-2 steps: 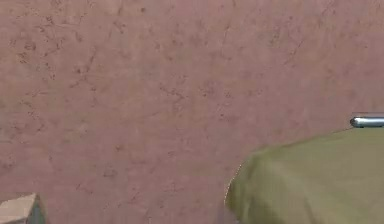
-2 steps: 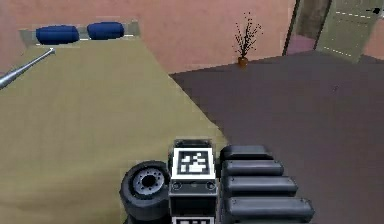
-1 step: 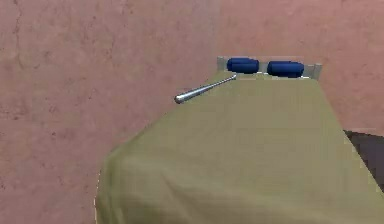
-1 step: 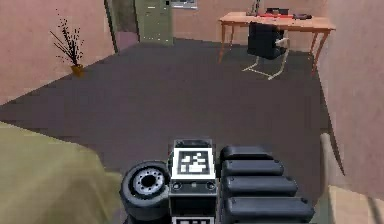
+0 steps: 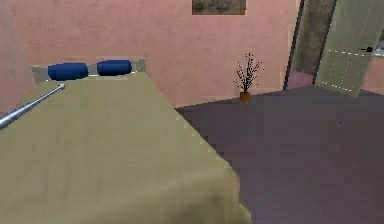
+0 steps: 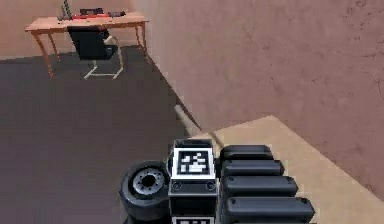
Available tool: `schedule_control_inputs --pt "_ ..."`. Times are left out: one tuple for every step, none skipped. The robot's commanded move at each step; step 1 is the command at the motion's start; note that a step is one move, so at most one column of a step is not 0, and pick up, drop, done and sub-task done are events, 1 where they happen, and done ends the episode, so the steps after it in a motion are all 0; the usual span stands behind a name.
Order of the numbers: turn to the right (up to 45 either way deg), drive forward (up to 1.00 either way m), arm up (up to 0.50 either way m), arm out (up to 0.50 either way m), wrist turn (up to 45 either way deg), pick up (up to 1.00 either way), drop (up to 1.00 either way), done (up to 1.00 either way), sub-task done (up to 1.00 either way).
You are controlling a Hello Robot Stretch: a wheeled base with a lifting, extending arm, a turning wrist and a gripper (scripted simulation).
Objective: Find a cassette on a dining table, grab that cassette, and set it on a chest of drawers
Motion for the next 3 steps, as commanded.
schedule_control_inputs --pt "9.0 0.00 0.00 0.00 0.0 0.00 0.00 0.00 0.00" --pt "45.0 0.00 0.00 0.00 0.0 0.00 0.00 0.00 0.00" --pt "12.0 0.00 0.00 0.00 0.0 0.00 0.00 0.00 0.00"
